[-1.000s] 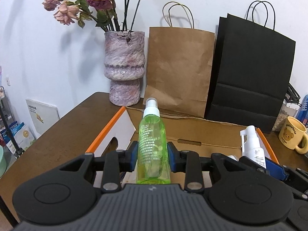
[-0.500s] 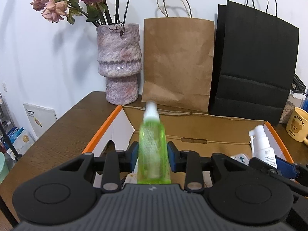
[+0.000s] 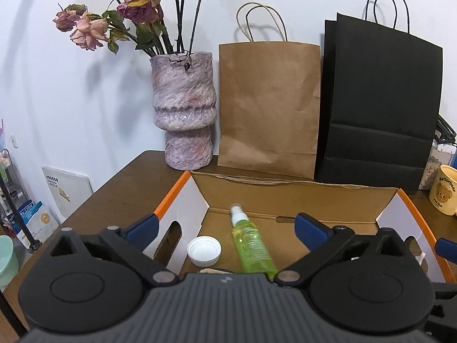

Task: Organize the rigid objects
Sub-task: 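Lower and release both spray bottles into the box with both tools, then move both open tools back from the box toward the tape roll and purple cap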

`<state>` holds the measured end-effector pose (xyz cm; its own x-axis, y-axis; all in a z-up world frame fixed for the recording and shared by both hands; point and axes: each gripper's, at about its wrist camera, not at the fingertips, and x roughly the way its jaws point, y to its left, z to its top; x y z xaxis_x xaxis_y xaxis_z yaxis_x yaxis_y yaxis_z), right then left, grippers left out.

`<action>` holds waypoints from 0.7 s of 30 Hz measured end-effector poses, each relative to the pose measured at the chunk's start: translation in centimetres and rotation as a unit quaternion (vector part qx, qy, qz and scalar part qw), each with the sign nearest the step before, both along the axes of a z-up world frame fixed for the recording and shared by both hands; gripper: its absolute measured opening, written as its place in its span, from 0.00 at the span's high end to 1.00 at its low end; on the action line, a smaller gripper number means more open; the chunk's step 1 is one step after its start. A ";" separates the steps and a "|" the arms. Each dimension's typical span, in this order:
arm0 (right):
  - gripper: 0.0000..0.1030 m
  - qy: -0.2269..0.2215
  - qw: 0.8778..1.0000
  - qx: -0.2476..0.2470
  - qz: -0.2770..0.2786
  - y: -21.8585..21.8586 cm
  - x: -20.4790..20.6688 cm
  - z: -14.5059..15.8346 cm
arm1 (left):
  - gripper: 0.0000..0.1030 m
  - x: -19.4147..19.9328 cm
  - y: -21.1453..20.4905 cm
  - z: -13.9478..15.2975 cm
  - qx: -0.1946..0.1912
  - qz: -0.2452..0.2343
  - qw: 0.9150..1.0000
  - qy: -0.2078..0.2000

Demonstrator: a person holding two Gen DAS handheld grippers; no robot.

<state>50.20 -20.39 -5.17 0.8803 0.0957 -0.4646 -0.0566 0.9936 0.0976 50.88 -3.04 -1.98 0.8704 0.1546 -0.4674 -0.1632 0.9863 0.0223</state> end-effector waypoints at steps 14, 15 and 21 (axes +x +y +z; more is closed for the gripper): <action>0.00 0.000 1.000 0.000 -0.001 0.0 0.0 0.1 | 0.00 -0.1 0.1 0.1 -0.005 -0.001 1.000 0.000; 0.00 0.000 1.000 0.000 -0.002 0.0 -0.1 0.1 | 0.00 -0.3 0.1 0.1 -0.006 -0.001 1.000 0.000; 0.00 -0.004 1.000 -0.001 -0.001 -0.1 -0.9 0.2 | 0.00 -0.9 0.4 0.2 -0.008 -0.001 1.000 -0.002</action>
<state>49.33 -20.45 -5.01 0.8840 0.0926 -0.4582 -0.0551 0.9940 0.0947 49.97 -2.67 -1.75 0.8723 0.1459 -0.4667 -0.1617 0.9868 0.0062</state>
